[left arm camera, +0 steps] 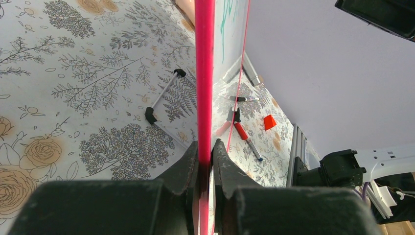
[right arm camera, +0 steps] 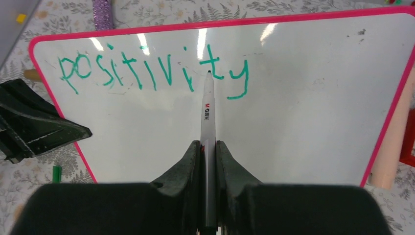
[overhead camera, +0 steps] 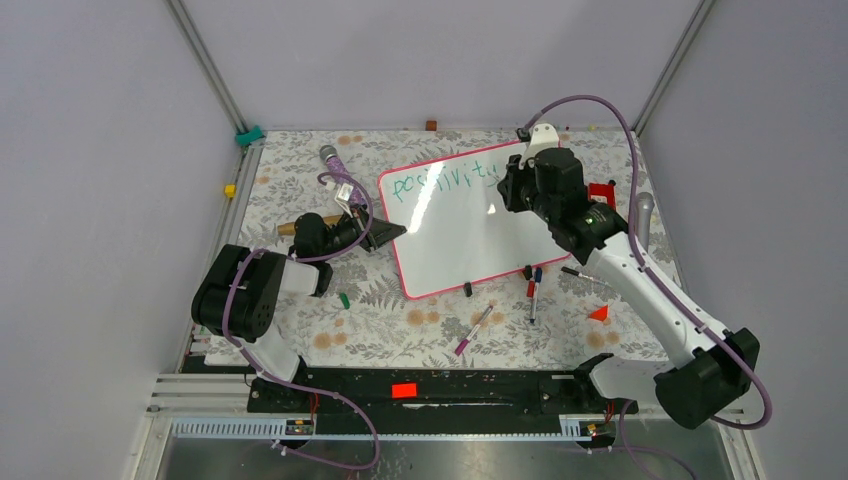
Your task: Write a sentence on the whiteboard
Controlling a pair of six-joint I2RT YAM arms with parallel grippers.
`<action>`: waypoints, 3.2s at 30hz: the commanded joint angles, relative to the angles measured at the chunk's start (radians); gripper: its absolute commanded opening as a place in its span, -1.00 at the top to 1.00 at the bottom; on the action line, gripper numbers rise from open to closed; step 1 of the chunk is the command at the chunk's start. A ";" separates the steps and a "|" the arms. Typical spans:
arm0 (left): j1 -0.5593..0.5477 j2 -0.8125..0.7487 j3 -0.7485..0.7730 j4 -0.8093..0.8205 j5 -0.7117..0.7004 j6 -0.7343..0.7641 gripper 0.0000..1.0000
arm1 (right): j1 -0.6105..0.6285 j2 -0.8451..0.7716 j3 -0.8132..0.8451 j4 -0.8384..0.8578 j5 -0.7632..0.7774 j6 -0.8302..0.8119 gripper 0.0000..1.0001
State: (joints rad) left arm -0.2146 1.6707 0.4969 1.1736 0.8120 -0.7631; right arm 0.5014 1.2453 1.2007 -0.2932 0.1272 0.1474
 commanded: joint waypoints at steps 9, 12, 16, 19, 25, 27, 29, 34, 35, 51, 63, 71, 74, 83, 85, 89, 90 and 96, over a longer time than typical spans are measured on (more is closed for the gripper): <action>-0.004 -0.003 -0.018 -0.121 -0.047 0.121 1.00 | 0.009 -0.102 -0.070 0.111 -0.037 0.132 1.00; -0.003 -0.005 -0.017 -0.130 -0.051 0.127 0.99 | 0.026 -0.138 -0.103 0.133 -0.014 0.175 1.00; -0.005 -0.005 -0.013 -0.145 -0.055 0.136 0.97 | 0.059 -0.166 -0.099 0.110 0.045 0.218 1.00; -0.005 -0.008 -0.014 -0.149 -0.057 0.136 0.97 | 0.084 -0.161 -0.073 0.079 0.103 0.276 1.00; -0.005 -0.028 -0.013 -0.174 -0.064 0.154 0.97 | 0.211 -0.121 0.002 -0.085 0.545 0.580 1.00; -0.005 -0.033 -0.012 -0.184 -0.065 0.159 0.98 | 0.227 -0.103 0.022 -0.169 0.613 0.629 1.00; -0.004 -0.035 -0.009 -0.191 -0.064 0.161 0.99 | 0.230 -0.102 0.006 -0.197 0.648 0.669 1.00; -0.009 -0.025 -0.006 -0.187 -0.062 0.158 1.00 | 0.231 -0.190 -0.119 -0.019 0.547 0.543 1.00; -0.010 -0.024 -0.005 -0.187 -0.061 0.157 1.00 | 0.231 -0.228 -0.171 0.061 0.506 0.494 1.00; -0.026 -0.021 0.005 -0.204 -0.065 0.165 1.00 | 0.298 -0.138 -0.217 0.204 0.135 0.201 1.00; -0.028 -0.024 0.002 -0.203 -0.067 0.167 1.00 | 0.471 0.077 -0.003 0.052 0.347 0.177 1.00; -0.029 -0.024 -0.001 -0.199 -0.070 0.164 1.00 | 0.528 0.187 0.105 -0.046 0.419 0.201 1.00; -0.028 -0.026 -0.003 -0.199 -0.069 0.165 1.00 | 0.534 0.207 0.117 -0.050 0.420 0.205 1.00; -0.030 -0.027 -0.004 -0.198 -0.072 0.166 1.00 | 0.535 0.263 0.122 -0.011 0.421 0.199 1.00; -0.030 -0.028 -0.004 -0.197 -0.073 0.167 1.00 | 0.535 0.277 0.129 -0.008 0.422 0.197 1.00; -0.031 -0.029 -0.003 -0.200 -0.073 0.168 1.00 | 0.536 0.299 0.142 -0.005 0.441 0.183 1.00; -0.032 -0.028 -0.004 -0.200 -0.073 0.169 1.00 | 0.535 0.304 0.144 -0.002 0.447 0.180 1.00; -0.031 -0.029 -0.005 -0.201 -0.073 0.169 1.00 | 0.535 0.319 0.146 0.009 0.451 0.172 1.00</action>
State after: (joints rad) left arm -0.2302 1.6306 0.5026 1.0927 0.8005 -0.7147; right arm 1.0271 1.5562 1.2987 -0.3237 0.5396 0.3355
